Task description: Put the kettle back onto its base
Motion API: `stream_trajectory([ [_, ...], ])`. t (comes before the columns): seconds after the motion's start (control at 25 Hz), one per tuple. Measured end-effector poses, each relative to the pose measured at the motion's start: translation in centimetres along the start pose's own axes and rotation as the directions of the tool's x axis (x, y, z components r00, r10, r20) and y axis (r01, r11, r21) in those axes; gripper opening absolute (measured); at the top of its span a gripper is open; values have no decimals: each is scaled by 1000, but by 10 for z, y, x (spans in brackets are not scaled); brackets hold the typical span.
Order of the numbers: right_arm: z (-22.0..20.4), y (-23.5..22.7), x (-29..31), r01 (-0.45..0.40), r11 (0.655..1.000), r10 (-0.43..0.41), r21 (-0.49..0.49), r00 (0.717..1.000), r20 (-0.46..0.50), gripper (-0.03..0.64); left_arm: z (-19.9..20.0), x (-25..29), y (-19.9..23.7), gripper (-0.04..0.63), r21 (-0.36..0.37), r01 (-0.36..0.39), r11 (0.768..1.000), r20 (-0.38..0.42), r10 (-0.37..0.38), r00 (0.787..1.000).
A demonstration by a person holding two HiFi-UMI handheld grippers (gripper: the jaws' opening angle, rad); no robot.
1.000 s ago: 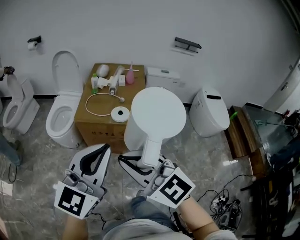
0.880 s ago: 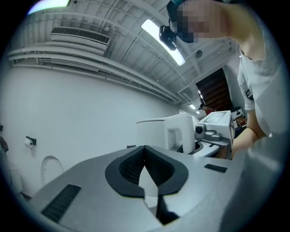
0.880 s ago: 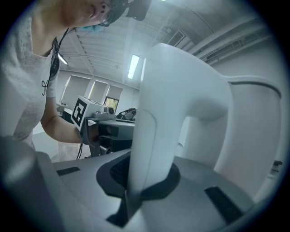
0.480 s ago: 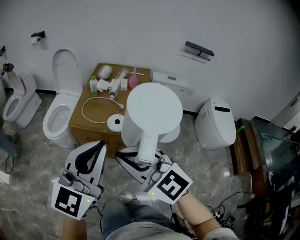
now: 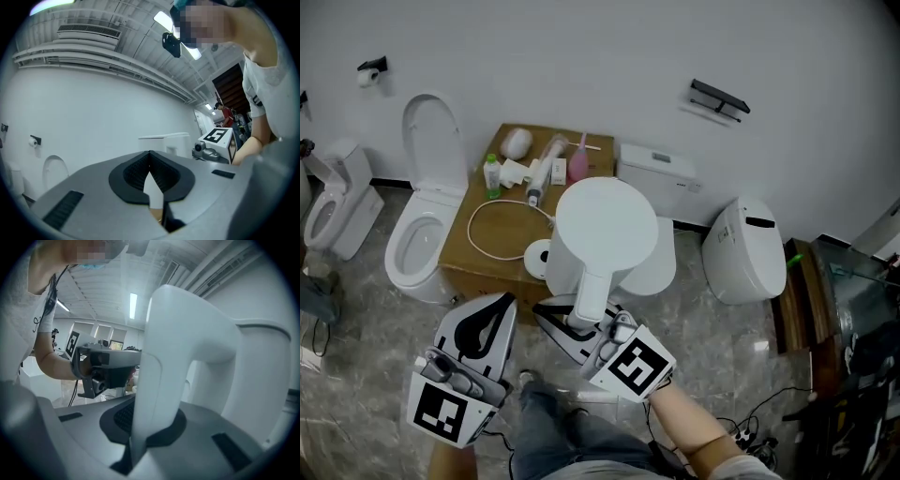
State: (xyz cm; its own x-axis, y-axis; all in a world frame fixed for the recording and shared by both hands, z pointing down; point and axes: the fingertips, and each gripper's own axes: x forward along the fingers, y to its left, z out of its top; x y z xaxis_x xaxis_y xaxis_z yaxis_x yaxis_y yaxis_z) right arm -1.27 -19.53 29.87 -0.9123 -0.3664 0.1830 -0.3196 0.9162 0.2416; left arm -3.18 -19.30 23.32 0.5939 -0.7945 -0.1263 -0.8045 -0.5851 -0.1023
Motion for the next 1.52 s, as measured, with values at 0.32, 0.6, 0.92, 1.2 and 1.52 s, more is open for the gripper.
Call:
stream_trajectory([
  [0.32,-77,-27,63,31,999,-30,16,999,-15,11,-81,12,43,2,-4,16,1000,-24,-16,1000],
  [0.6,-151,-47,104,39,999,-37,34,999,-38,12,-143,26,66,2,-12,1,1000,36,0,999],
  [0.92,-205,-70,149,28,997,-23,75,998,-55,14,-192,24,76,2,-30,-9,1000,21,9,1000],
  [1.2,-218,-81,169,21,991,-12,134,998,-69,14,-190,23,90,2,-32,-22,999,19,23,1000],
  [1.52,-224,-91,184,0,985,13,174,997,-73,14,-192,23,93,2,-45,-24,999,0,24,1000],
])
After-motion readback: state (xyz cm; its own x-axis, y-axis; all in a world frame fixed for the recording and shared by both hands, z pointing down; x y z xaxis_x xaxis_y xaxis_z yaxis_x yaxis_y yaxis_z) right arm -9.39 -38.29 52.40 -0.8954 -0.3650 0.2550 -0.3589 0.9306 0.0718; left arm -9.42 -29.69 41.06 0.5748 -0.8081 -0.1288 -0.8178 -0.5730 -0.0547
